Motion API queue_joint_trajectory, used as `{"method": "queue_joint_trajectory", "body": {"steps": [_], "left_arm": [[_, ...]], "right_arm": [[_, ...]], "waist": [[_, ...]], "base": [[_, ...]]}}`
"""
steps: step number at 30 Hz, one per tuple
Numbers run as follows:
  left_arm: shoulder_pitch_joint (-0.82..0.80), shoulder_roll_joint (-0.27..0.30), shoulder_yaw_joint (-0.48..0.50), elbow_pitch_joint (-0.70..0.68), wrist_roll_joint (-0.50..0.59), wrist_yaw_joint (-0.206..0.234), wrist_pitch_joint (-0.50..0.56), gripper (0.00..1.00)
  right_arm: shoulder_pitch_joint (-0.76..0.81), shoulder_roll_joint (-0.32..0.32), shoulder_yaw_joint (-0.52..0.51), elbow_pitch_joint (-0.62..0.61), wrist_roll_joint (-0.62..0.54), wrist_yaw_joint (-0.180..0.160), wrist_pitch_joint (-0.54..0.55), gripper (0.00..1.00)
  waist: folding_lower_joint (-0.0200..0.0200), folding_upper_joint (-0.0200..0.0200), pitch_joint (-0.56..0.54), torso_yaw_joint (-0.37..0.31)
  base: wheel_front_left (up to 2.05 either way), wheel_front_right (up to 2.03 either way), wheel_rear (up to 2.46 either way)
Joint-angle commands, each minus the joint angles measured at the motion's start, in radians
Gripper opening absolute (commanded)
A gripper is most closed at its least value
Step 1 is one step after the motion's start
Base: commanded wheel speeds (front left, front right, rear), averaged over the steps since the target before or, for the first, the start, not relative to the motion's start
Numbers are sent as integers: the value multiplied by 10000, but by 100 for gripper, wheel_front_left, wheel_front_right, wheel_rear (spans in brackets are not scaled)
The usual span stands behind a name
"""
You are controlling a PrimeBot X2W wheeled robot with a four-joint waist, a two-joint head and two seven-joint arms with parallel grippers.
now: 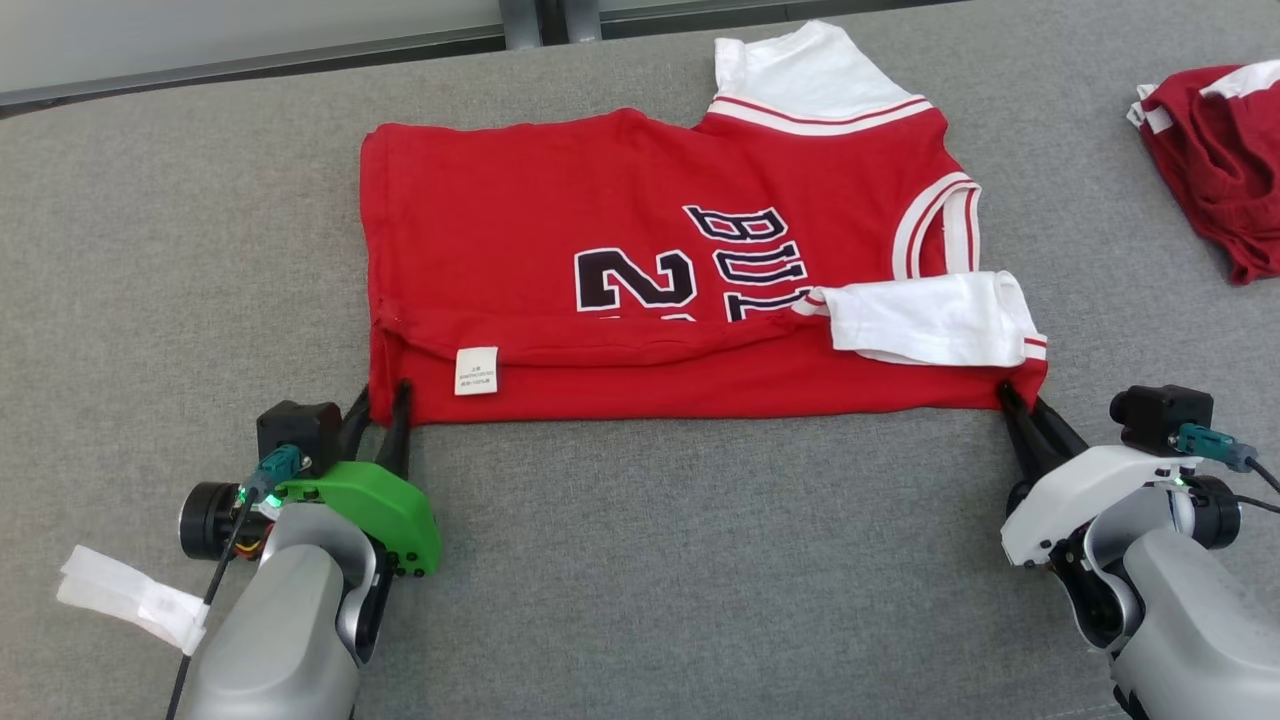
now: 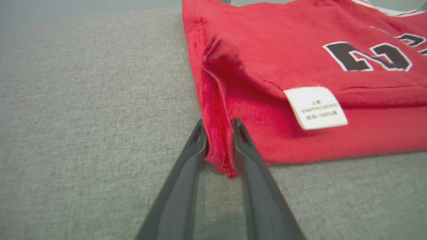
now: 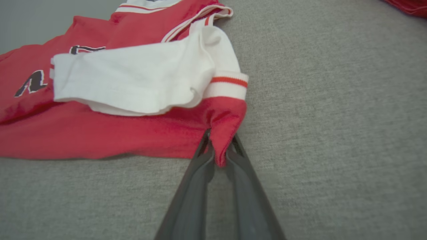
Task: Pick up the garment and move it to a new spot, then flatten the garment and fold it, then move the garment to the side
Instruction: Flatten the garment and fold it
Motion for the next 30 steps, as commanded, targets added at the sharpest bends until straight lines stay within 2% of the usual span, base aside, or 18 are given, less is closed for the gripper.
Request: {"method": "queue_joint_trajectory", "body": {"steps": [1,5,10,17,24,26,27,30], "left_arm": [[358,86,114,-320,19,-75,11,0],[1134,165,358,-1316,-91,-207,9,0],[2276,379,563,-2354,-427,-249,31,0],[4054,596,640,-4089,-707,190,499,0],[5065,437,556,-5113,-890,494,641,0],[5138,423,527,-5296,-855,536,597,45],[5130,409,537,-5384,-834,539,513,100],[5023,387,622,-5544,-748,624,318,100]], "right_arm": [[-53,-3,32,98,67,1,-147,0],[236,-89,119,154,174,1,-410,0],[996,-418,-51,-395,396,0,-562,0],[2722,-864,-735,-1653,625,-9,-23,0],[4167,-465,-1799,-2968,481,-9,733,0],[4328,-310,-2029,-3277,262,-8,913,90],[4369,-208,-2150,-3419,136,-6,968,100],[4274,63,-2470,-3798,-266,1,962,100]], "waist": [[0,0,-111,37],[0,0,-509,190],[0,0,-1048,389],[0,0,-1282,575],[0,0,-1280,639],[0,0,-1310,606],[0,0,-1333,592],[0,0,-1412,552]], "base": [[0,0,0],[0,0,0],[0,0,0],[0,0,0],[0,0,0],[0,0,0],[0,0,0],[0,0,0]]}}
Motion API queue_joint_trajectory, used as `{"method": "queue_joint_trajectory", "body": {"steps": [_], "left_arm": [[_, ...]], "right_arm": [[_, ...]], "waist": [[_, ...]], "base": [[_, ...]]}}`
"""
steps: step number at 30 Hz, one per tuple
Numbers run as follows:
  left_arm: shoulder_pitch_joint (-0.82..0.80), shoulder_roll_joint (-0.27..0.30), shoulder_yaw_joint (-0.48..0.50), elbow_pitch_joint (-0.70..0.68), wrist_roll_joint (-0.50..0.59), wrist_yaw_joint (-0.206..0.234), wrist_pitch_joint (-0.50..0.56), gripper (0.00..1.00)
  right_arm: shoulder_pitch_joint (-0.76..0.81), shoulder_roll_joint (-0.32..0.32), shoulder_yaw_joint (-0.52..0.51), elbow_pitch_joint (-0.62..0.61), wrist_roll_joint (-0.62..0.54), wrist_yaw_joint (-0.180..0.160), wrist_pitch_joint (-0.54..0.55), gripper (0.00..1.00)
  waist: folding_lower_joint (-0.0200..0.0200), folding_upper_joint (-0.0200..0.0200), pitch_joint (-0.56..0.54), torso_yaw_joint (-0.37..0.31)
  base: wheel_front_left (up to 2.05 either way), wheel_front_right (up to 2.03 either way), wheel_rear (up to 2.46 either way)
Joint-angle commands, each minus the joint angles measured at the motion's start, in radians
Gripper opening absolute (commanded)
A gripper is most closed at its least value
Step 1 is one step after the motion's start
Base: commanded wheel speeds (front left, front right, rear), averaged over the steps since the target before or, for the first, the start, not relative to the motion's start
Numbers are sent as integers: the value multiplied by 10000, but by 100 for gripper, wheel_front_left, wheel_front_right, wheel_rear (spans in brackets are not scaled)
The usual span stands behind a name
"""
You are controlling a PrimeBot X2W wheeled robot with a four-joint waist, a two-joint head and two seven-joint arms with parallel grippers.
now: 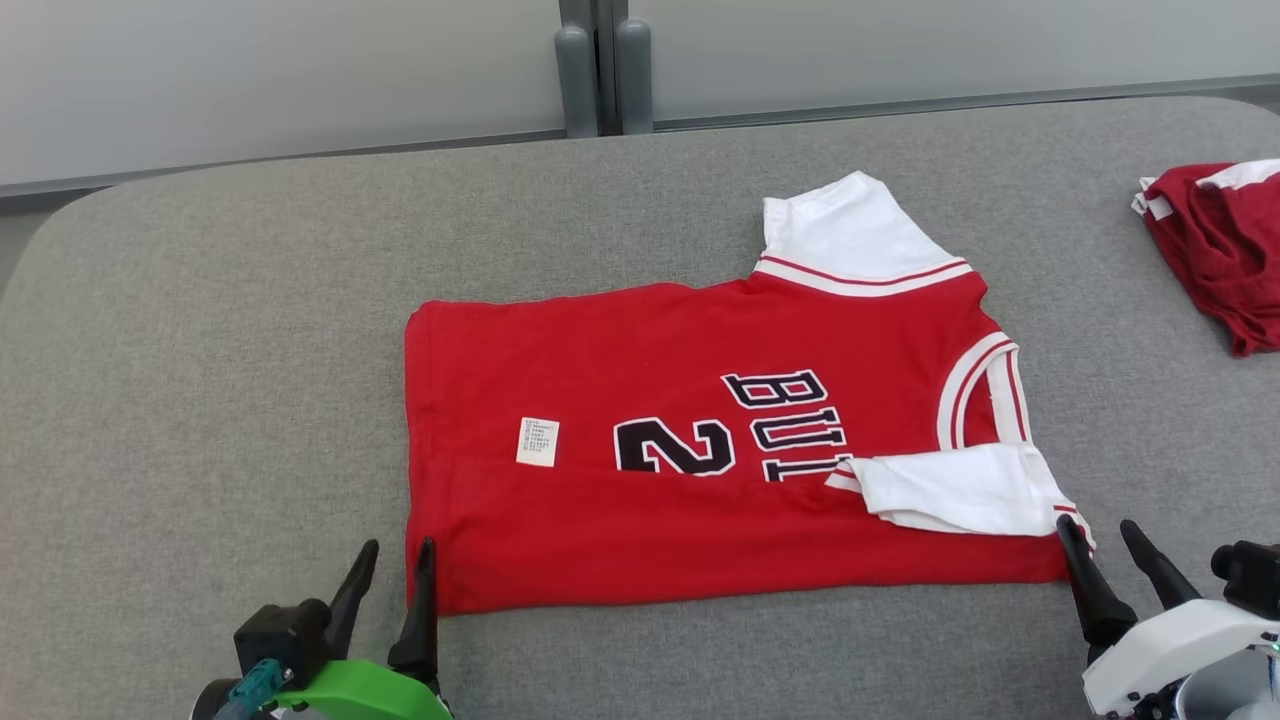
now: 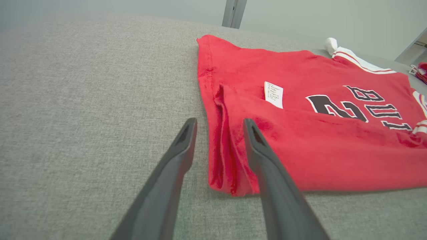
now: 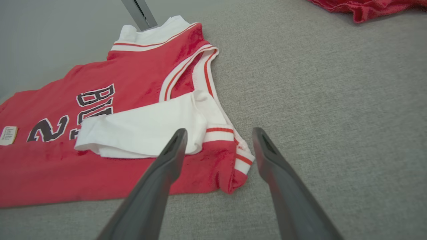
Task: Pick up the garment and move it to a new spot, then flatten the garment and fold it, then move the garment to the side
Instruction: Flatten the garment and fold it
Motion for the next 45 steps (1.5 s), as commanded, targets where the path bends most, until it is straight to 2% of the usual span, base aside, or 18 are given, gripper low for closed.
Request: {"method": "queue_joint_trajectory", "body": {"steps": [1,7,15,23,30,45], "left_arm": [[-95,11,67,-56,108,69,-117,100],[-486,-32,389,-349,488,218,-359,100],[-469,-228,1439,-1421,1363,258,-389,100],[16,-247,2228,-1913,1993,43,-384,100],[453,-319,2577,-2060,2308,-313,-385,100],[765,-654,3043,-1758,2634,-747,-386,100]], "right_arm": [[-103,71,-127,-135,-290,1,-72,100],[-475,482,-528,-691,-1118,1,-469,100],[-605,866,-598,-1347,-2012,1,-1342,100],[-159,1124,-446,-2271,-2680,1,-1676,100],[447,1256,-530,-2971,-3189,1,-1734,100],[946,1376,-346,-2878,-3354,1,-1768,100]], "waist": [[0,-1,-86,-33],[0,-1,-287,-73],[0,-1,-730,-69],[0,-1,-1096,-25],[0,-1,-1175,139],[0,-1,-1310,307]], "base": [[0,0,0],[0,0,0],[0,0,0],[0,0,0],[0,0,0],[0,0,0]]}}
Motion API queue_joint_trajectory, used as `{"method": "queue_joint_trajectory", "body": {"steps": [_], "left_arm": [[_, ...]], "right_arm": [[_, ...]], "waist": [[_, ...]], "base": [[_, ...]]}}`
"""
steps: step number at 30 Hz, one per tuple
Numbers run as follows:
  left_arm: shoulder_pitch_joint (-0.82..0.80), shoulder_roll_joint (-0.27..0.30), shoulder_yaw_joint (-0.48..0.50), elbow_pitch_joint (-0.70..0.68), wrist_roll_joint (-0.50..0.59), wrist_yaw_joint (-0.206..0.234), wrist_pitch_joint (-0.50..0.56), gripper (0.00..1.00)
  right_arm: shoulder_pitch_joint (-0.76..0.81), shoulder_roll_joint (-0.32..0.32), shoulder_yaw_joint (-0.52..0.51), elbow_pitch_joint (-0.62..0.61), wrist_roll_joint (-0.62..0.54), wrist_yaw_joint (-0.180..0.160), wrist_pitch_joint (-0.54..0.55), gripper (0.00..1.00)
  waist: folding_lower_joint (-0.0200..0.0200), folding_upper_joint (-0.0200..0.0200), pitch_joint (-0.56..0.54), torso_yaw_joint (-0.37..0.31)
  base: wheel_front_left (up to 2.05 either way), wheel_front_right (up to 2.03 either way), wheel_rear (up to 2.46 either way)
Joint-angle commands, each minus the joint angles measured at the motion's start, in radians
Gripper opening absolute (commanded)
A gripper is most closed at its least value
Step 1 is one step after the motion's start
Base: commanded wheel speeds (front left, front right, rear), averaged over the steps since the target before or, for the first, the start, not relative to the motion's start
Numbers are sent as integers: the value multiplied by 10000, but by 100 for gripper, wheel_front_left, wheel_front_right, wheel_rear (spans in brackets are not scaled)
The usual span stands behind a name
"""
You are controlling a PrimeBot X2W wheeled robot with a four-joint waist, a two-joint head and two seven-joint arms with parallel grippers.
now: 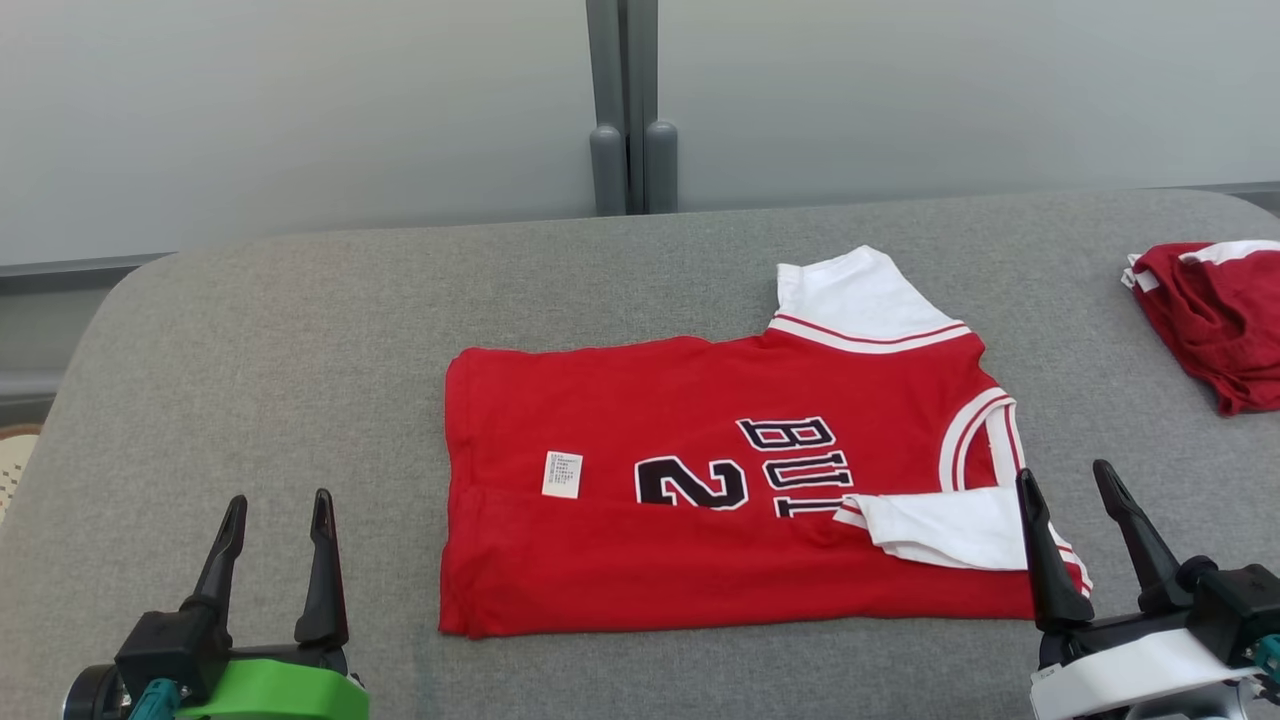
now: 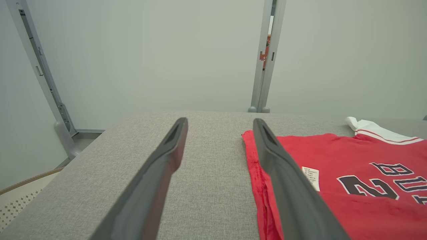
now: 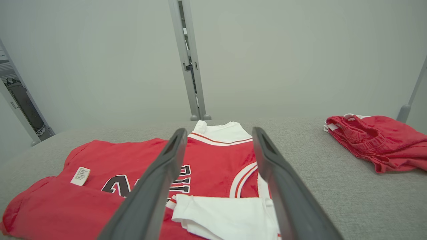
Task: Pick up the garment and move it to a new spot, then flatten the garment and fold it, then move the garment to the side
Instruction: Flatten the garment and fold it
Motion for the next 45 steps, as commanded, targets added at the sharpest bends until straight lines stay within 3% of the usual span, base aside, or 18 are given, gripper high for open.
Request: {"method": "queue_joint_trajectory", "body": {"steps": [1,34,45], "left_arm": [[123,-29,63,31,93,-49,-30,100],[-21,-396,444,364,513,-428,-30,100],[-1533,-84,39,860,612,-537,-30,100]], "right_arm": [[86,-13,12,30,-81,1,-51,100],[8,36,79,264,-282,1,-56,100],[-1228,-378,89,498,-347,1,51,100]], "waist": [[0,0,-13,-10],[0,0,-9,-62],[0,0,422,-95]], "base": [[0,0,0],[0,0,0],[0,0,0]]}}
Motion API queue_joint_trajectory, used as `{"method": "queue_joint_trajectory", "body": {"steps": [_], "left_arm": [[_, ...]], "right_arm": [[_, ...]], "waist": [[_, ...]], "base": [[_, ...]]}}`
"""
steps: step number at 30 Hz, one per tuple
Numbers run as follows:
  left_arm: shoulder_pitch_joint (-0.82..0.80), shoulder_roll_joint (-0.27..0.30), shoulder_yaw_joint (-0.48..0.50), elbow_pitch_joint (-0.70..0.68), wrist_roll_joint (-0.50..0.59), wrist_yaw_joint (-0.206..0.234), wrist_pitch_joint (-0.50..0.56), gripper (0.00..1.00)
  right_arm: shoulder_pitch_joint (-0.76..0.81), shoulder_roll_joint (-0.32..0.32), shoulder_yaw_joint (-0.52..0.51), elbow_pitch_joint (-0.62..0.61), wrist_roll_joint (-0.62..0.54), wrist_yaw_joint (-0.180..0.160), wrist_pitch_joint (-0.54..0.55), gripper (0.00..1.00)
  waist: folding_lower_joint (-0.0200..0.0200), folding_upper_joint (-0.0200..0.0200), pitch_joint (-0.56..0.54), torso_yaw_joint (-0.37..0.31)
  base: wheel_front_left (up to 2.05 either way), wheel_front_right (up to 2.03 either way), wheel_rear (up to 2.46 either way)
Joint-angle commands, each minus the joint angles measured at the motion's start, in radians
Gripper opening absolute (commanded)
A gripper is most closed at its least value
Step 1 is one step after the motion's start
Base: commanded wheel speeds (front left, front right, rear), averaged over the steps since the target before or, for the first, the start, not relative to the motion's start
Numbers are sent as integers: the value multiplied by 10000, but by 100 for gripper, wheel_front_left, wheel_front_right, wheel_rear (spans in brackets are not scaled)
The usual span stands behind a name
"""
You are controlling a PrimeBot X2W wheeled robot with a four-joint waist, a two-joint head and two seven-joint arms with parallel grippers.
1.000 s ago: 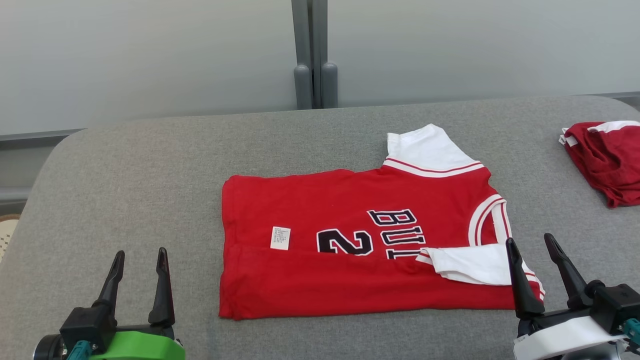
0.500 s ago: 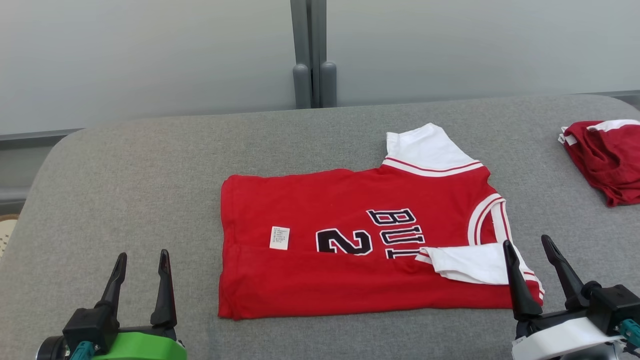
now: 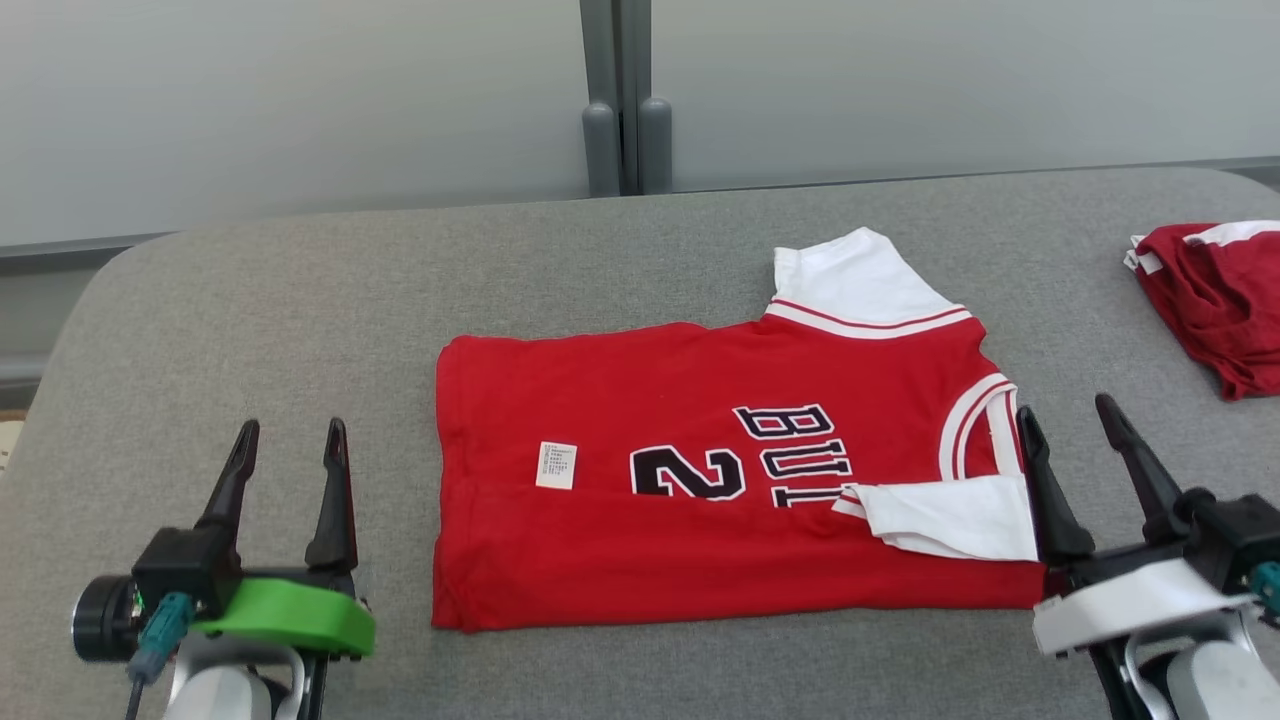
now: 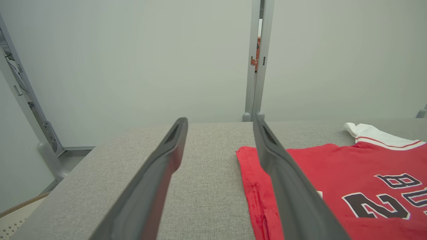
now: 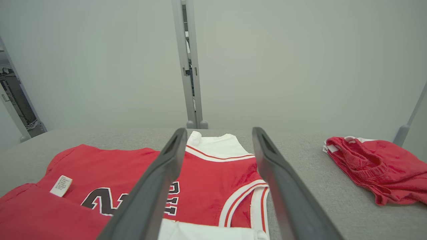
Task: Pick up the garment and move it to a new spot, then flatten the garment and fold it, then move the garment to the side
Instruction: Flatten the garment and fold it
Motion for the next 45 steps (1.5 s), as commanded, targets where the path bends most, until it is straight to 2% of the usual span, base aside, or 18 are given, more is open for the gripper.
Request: {"method": "queue_joint_trajectory", "body": {"steps": [1,11,17,22,32,43,44,45], "left_arm": [[-442,119,-118,162,60,-40,-30,100],[-3529,558,-1034,1696,-188,-105,491,100],[-5012,694,-1886,3060,-438,-115,1085,100],[-6177,603,-2796,4442,-1092,-114,1313,100],[-7645,482,-3834,6893,-1844,-116,1248,100],[-8490,220,-4333,8596,-2397,-115,1115,100],[-8527,198,-4400,8668,-2453,-116,1136,94],[-8556,173,-4489,8735,-2524,-117,1112,35]], "right_arm": [[-417,-127,36,103,-79,1,135,100],[-3989,-922,570,1450,26,1,1086,100],[-6006,-1249,1146,3036,117,1,1564,100],[-7471,-1422,1757,4618,254,1,1504,100],[-8854,-1365,2766,6669,581,1,947,100],[-9607,-1426,3603,7769,966,1,542,100],[-9654,-1440,3670,7852,987,1,541,100],[-9713,-1467,3745,7951,1011,1,522,100]], "waist": [[0,0,200,-38],[0,0,1516,-215],[0,0,2456,-237],[0,0,3183,-149],[0,0,3790,-92],[0,0,4102,-175],[0,0,4115,-163],[0,0,4127,-133]], "base": [[0,0,0],[0,0,0],[0,0,0],[0,0,0],[0,0,0],[0,0,0],[0,0,0],[0,0,0]]}}
